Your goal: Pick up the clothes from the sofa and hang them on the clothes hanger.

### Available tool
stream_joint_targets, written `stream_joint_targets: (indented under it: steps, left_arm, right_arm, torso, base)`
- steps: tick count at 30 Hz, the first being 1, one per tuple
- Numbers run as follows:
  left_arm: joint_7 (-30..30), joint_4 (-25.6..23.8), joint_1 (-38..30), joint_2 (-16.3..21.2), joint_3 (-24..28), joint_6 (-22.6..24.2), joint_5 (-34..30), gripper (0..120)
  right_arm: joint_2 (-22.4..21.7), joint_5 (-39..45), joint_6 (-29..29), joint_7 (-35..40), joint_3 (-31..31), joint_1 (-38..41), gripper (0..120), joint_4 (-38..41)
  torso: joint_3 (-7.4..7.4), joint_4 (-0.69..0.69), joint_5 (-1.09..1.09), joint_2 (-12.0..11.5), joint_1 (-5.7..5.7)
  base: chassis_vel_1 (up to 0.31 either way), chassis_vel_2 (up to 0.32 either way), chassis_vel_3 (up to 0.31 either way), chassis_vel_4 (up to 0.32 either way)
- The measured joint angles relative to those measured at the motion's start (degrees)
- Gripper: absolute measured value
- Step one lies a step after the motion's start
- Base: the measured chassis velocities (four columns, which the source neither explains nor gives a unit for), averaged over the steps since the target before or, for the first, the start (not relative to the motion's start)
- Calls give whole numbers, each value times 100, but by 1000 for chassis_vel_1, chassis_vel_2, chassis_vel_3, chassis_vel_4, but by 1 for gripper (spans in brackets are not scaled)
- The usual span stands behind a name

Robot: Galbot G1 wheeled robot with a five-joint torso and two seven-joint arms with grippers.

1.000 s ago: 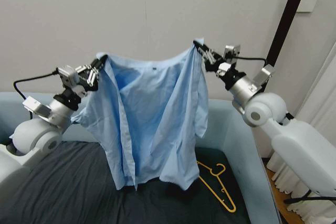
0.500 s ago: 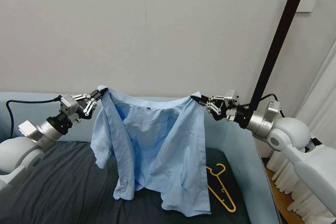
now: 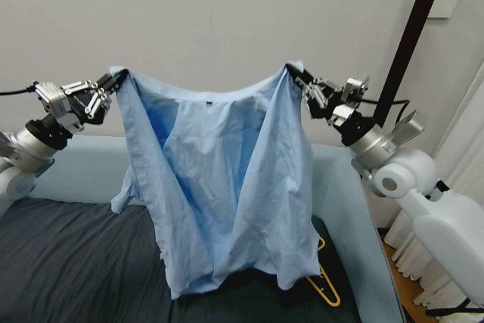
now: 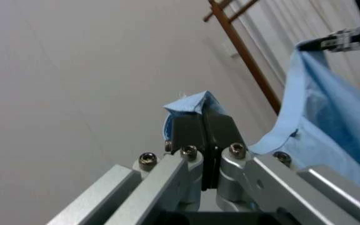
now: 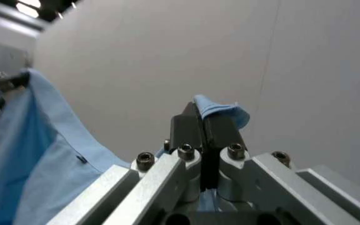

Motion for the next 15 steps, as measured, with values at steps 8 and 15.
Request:
stream_joint_targets:
  steps: [8, 15]
  left_arm:
    - [270, 146, 789, -568, -128, 52, 1102, 0]
    - [173, 86, 1357, -1052, -407, 170, 2200, 0]
  right_arm:
    - [165, -913, -217, 224, 201, -1194, 0, 245]
    - [456, -1590, -77, 166, 148, -2174, 0, 247]
  torso:
    - [-1, -2, -1, 0, 1]
    - [-2, -1, 2, 1, 0]
  base:
    - [0, 0, 0, 0]
    - [0, 0, 0, 0]
